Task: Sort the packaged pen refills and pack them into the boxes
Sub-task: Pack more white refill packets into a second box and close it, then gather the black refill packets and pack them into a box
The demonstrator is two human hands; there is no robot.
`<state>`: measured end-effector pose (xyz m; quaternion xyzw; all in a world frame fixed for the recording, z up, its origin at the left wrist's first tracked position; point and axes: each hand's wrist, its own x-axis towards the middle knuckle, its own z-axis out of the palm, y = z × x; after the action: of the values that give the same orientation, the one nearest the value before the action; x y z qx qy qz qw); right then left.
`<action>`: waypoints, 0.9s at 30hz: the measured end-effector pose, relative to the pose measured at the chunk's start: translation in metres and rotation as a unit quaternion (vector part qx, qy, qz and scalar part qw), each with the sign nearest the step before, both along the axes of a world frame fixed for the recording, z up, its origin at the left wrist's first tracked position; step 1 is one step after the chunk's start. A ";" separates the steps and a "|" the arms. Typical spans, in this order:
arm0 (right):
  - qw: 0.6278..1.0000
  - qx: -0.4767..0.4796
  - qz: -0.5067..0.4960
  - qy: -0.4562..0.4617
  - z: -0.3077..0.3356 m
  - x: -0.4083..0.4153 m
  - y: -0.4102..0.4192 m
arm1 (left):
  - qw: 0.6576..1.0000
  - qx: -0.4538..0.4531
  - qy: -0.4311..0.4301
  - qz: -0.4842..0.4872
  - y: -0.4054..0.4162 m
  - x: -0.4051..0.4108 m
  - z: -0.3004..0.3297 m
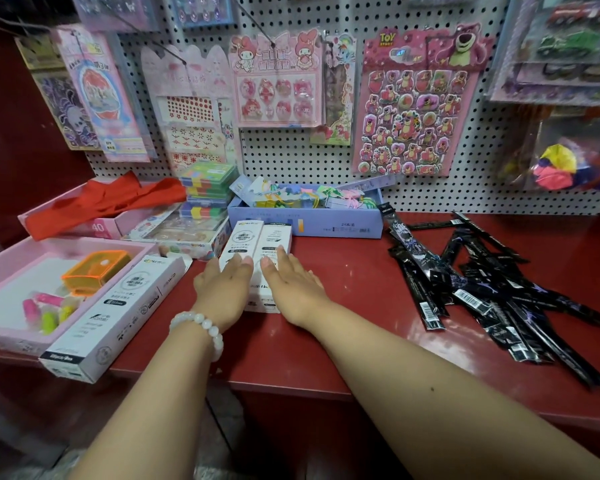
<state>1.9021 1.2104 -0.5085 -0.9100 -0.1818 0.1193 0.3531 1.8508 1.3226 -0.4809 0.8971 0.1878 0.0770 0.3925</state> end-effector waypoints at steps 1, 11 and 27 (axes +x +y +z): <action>1.000 -0.001 -0.001 -0.001 -0.001 0.002 -0.001 | 1.000 0.002 -0.018 0.007 -0.001 0.001 0.000; 0.996 0.005 -0.062 -0.058 -0.010 -0.006 -0.003 | 0.971 0.229 0.041 -0.053 0.018 0.005 -0.015; 0.991 -0.014 -0.085 -0.106 -0.011 -0.022 -0.006 | 0.902 0.357 0.215 0.108 0.074 -0.041 0.002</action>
<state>1.8800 1.2039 -0.5198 -0.9346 -0.1388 -0.0059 0.3275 1.8100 1.3968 -0.4787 0.9460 0.3236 -0.0141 -0.0147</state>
